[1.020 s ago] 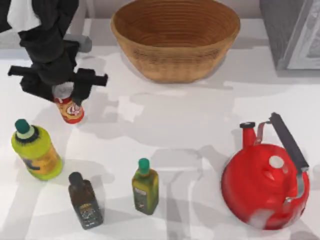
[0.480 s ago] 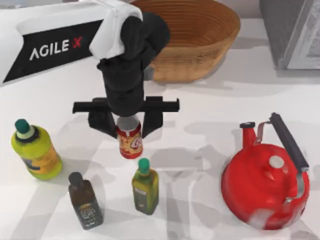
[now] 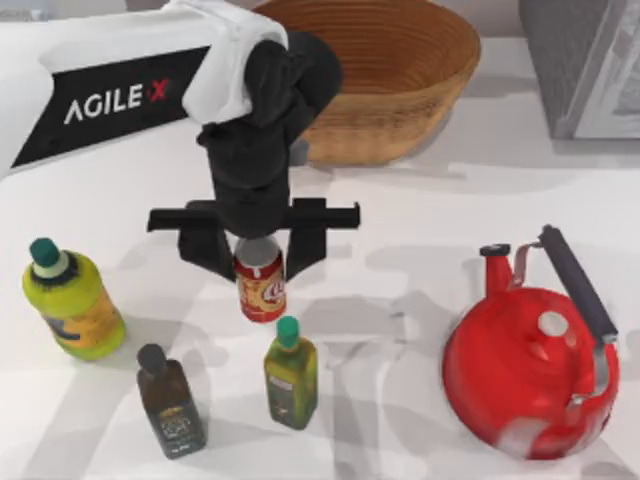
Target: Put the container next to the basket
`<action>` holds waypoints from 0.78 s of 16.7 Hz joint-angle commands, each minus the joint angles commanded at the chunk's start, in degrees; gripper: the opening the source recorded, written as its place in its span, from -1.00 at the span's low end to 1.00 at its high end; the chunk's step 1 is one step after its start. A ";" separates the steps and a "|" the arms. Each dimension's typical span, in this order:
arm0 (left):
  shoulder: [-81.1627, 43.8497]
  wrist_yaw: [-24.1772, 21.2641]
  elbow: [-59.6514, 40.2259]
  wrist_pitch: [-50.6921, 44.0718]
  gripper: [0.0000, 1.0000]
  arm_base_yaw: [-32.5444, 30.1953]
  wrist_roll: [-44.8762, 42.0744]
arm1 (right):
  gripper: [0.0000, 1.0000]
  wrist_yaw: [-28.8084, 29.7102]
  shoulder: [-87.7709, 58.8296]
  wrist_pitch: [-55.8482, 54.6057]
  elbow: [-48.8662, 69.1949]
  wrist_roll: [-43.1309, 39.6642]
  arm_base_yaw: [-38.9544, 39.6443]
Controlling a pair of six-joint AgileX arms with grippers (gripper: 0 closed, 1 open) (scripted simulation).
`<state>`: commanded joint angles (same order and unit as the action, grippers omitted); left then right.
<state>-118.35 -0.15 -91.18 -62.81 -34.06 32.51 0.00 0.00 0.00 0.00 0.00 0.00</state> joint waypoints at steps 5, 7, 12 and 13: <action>-0.17 0.00 0.42 0.50 -0.85 -0.07 0.05 | 1.00 0.00 0.00 0.00 0.00 0.00 0.00; -0.17 0.00 0.42 0.50 -0.55 -0.07 0.05 | 1.00 0.00 0.00 0.00 0.00 0.00 0.00; -0.17 0.00 0.42 0.50 0.21 -0.07 0.05 | 1.00 0.00 0.00 0.00 0.00 0.00 0.00; -0.17 0.00 0.42 0.50 0.36 -0.07 0.05 | 1.00 0.00 0.00 0.00 0.00 0.00 0.00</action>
<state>-118.52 -0.15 -90.76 -62.31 -34.14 32.56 0.00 0.00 0.00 0.00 0.00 0.00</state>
